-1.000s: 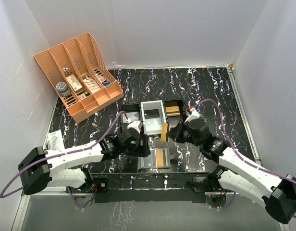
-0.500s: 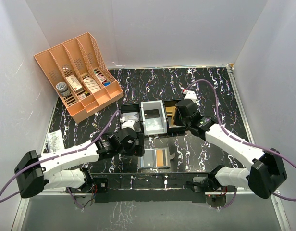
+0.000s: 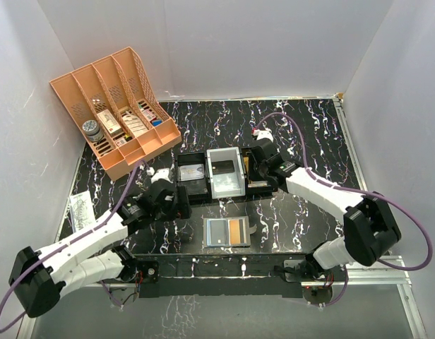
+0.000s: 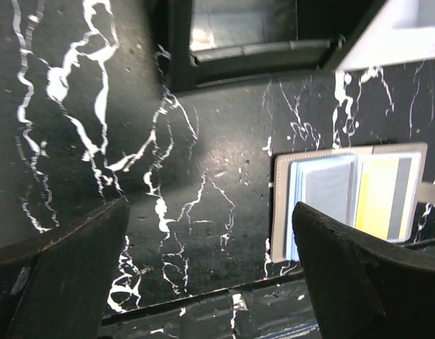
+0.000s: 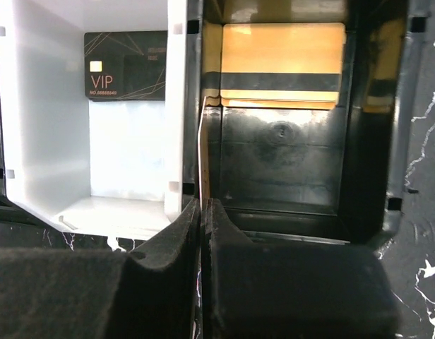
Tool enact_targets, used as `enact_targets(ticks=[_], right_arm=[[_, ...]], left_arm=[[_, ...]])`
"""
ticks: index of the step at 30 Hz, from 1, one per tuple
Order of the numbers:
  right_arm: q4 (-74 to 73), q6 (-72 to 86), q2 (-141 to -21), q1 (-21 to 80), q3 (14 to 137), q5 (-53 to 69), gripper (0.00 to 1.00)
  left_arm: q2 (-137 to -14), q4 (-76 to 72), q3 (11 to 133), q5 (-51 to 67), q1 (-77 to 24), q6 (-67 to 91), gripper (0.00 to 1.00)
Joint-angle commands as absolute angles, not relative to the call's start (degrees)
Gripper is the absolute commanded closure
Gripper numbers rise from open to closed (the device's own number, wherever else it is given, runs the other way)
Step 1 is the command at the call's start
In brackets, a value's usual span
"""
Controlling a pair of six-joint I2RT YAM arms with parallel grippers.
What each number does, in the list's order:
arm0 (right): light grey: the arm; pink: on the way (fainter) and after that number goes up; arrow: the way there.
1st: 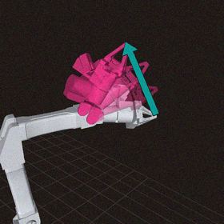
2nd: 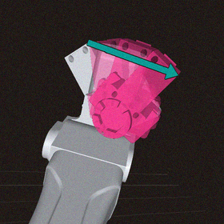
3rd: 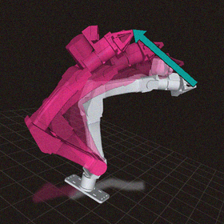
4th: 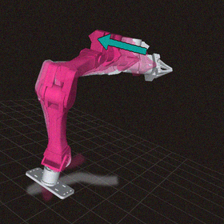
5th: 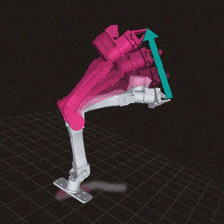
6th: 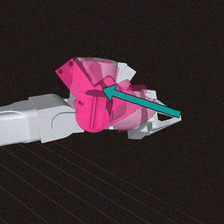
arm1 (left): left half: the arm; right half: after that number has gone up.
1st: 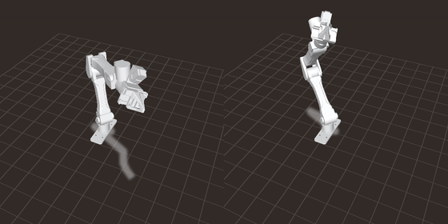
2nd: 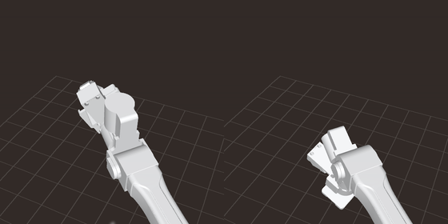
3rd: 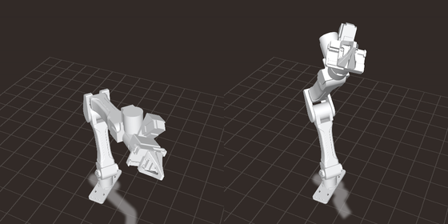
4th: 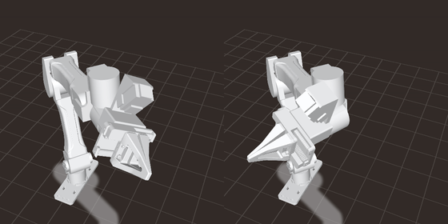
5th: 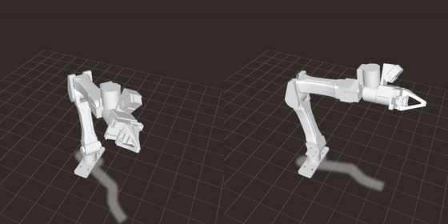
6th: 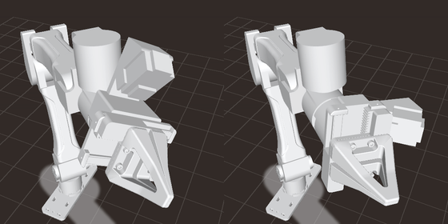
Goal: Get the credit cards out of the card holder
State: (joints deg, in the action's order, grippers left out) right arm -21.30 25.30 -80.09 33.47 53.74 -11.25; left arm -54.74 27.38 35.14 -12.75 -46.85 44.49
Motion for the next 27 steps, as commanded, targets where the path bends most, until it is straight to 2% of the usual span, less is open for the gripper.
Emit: enact_targets(ticks=[1,10,17,20,27], right_arm=[[-19.5,23.1,-81.0,33.3,58.7,-7.7,1.00],[-20.9,21.1,-79.8,33.3,59.2,-1.7,1.00],[-22.4,14.5,-79.6,33.3,61.3,-9.7,1.00],[-17.3,4.9,-77.4,33.3,59.8,-12.7,1.00],[-5.6,-31.1,-72.1,33.3,49.4,-7.6,1.00]], left_arm=[[-50.3,30.2,34.6,-12.7,-43.0,42.6,0.01],[-52.1,33.4,37.2,-15.8,-40.6,41.5,0.01],[-53.0,34.0,39.1,-15.0,-40.3,40.4,0.01],[-52.6,33.8,39.6,-14.1,-40.3,38.7,0.01],[-51.3,33.8,39.8,-13.0,-40.2,37.5,0.01]])
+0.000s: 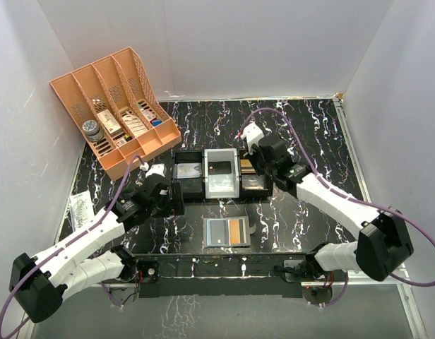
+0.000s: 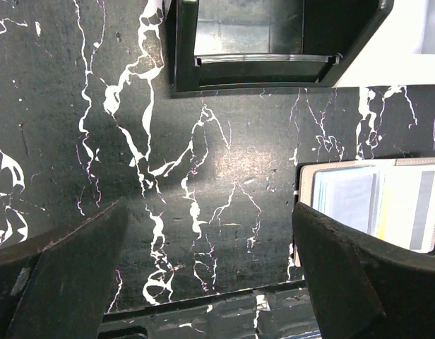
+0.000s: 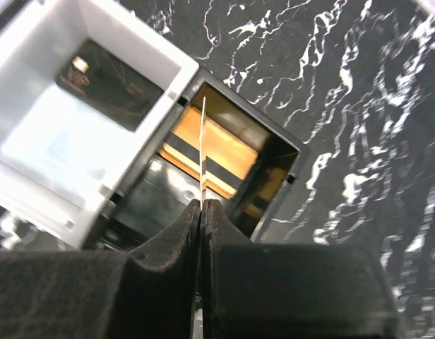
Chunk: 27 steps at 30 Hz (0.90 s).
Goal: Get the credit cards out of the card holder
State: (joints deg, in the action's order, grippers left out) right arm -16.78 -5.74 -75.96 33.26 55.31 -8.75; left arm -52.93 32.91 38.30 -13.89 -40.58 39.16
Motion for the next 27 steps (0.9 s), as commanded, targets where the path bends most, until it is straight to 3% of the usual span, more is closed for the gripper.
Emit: enact_targets(ticks=[1,9,27], right_arm=[[-4.0,-34.3,-72.0,33.2,48.0,-7.4,1.00],[-3.4,-46.6,-76.1,30.7,47.7,-3.2,1.00],[5.6,-56.2,-87.5,26.5,47.7,3.0,1.00]], left_arm=[[-51.3,33.8,39.6,-13.0,-40.2,37.5,0.01],[-51.0,34.1,40.2,-12.0,-40.2,37.0,0.01],[-49.5,36.0,43.0,-5.9,-40.1,36.1,0.01]])
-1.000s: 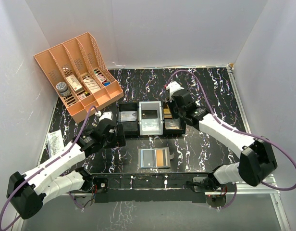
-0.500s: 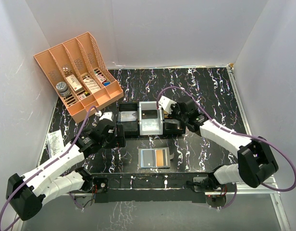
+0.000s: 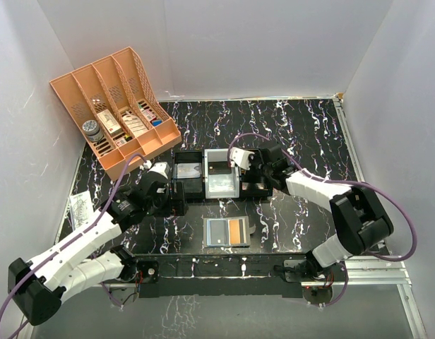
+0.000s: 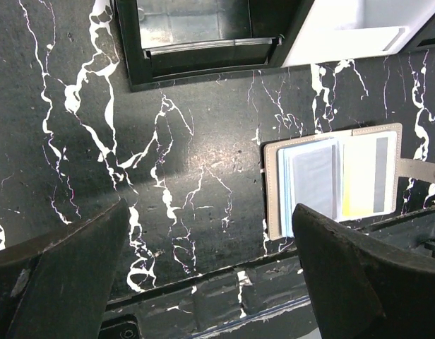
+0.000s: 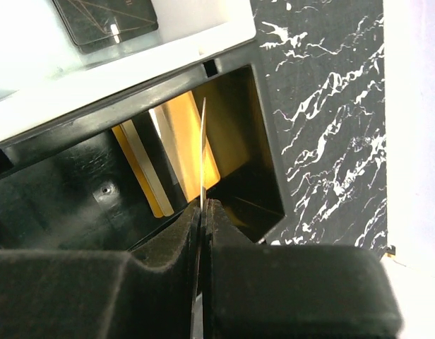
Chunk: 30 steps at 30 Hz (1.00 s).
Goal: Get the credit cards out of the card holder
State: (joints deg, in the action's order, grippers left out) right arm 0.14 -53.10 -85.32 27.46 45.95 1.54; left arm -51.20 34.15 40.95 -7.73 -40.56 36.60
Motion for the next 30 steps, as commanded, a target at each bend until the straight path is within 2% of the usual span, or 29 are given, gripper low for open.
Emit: enact_targets(ticks=[1,12,18,21,22,27,30], right_arm=[[5.6,-56.7,-88.5,26.2,47.9,3.3,1.00],[7.3,-58.9,-94.5,26.2,49.6,3.4,1.00],[4.4,-59.7,-95.3,26.1,50.0,4.2,0.91],[3.0,-59.7,-95.0,26.2,50.1,4.2,0.74],[2.8,-59.8,-94.9,26.2,50.1,4.0,0.71],[3.4,-58.9,-94.4,26.1,49.9,3.4,0.63],[3.7,-58.2,-94.4,26.1,50.0,3.0,0.62]], left_arm=[[-49.2,35.8,42.9,-5.6,-40.2,36.0,0.01],[-49.0,37.3,42.9,-4.9,-40.1,35.6,0.01],[-48.8,37.2,42.3,-4.7,-40.1,35.9,0.01],[-49.1,37.2,42.2,-4.8,-40.1,35.8,0.01],[-49.3,37.3,42.3,-4.7,-40.1,35.8,0.01],[-49.9,37.2,42.2,-4.7,-40.1,35.7,0.01],[-50.0,37.3,42.1,-4.7,-40.1,35.7,0.01]])
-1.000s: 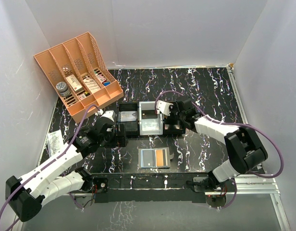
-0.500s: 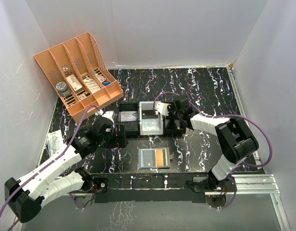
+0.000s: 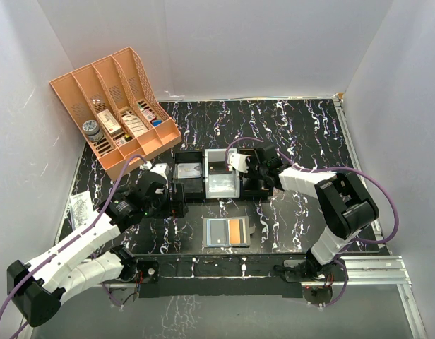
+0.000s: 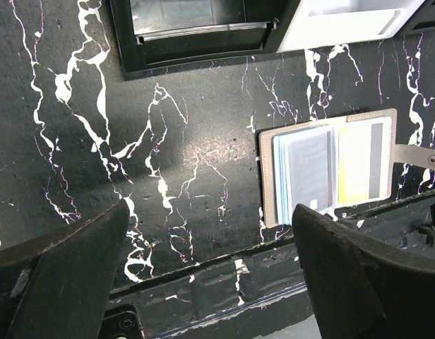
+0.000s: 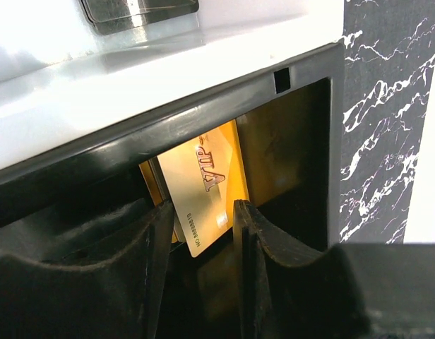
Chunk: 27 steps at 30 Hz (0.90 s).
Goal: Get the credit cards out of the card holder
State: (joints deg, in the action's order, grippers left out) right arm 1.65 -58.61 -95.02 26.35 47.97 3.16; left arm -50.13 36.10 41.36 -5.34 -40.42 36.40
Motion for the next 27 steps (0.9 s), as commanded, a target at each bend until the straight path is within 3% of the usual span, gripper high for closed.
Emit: enact_targets(ticks=[1,10,17,22,27], right_arm=[[4.2,-57.8,-94.4,26.1,50.0,2.6,0.62],[4.8,-53.0,-92.6,26.1,51.8,4.1,0.59],[6.3,-50.4,-85.3,26.0,52.1,5.6,0.47],[4.2,-51.0,-83.9,25.9,52.4,3.0,0.46],[6.2,-33.8,-79.3,25.8,53.4,1.1,0.46]], left_arm=[[-50.0,37.3,42.1,-4.7,-40.1,35.7,0.01],[-49.9,37.2,41.9,-4.4,-40.1,36.3,0.01],[-50.0,36.6,41.4,-3.8,-40.1,36.8,0.01],[-50.4,35.8,41.0,-2.9,-40.1,37.0,0.01],[-50.4,35.3,41.1,-2.2,-40.1,37.4,0.01]])
